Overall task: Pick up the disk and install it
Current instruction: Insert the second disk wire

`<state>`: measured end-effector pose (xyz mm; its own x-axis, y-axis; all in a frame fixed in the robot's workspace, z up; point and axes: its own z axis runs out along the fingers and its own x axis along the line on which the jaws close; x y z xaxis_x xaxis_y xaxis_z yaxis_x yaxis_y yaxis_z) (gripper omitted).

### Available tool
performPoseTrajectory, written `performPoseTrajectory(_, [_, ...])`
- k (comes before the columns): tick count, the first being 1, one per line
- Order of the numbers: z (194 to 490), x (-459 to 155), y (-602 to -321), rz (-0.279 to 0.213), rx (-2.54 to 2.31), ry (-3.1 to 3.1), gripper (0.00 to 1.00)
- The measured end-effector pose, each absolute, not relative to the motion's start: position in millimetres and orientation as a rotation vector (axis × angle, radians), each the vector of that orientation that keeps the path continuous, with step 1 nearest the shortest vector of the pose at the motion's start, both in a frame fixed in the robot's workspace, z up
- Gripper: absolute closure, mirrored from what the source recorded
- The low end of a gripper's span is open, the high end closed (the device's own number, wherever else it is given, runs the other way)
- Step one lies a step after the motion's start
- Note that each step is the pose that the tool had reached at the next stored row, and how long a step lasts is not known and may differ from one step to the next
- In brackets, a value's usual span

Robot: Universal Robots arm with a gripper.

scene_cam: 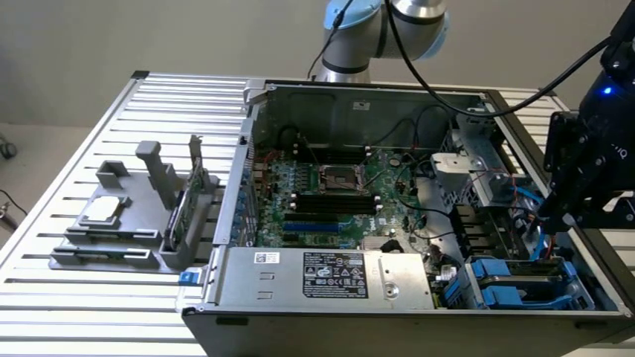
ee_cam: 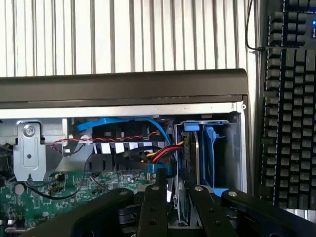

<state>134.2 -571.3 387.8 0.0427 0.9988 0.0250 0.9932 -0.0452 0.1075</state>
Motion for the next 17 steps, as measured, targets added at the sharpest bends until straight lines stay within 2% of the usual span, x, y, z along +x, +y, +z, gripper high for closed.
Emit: performPoseTrajectory(17, [380.4,137.9,-569.5,0.136,2.221,2.125,0.75])
